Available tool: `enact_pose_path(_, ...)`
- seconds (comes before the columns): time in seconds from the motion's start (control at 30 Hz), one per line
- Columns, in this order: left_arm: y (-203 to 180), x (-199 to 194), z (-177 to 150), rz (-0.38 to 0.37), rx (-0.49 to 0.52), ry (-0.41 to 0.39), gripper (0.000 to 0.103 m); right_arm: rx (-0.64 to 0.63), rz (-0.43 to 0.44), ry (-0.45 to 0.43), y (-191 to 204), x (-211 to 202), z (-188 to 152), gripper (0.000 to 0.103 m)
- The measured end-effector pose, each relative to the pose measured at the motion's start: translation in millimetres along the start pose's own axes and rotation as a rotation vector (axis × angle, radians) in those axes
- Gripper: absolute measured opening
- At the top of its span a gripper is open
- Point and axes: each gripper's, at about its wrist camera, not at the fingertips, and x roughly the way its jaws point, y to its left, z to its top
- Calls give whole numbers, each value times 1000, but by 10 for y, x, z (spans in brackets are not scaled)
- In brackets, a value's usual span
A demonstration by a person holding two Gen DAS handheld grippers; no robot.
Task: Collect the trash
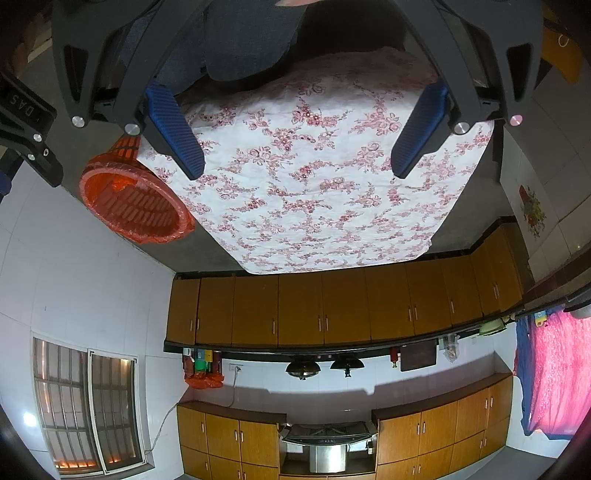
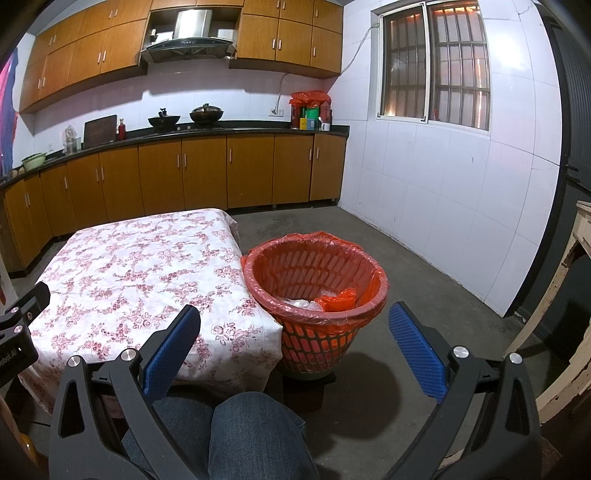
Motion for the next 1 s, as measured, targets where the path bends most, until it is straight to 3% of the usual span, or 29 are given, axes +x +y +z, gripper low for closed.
enact_pose_path(1.0,8,39,-34,-11,-3,4,99,1,0,0,2,2,3,101)
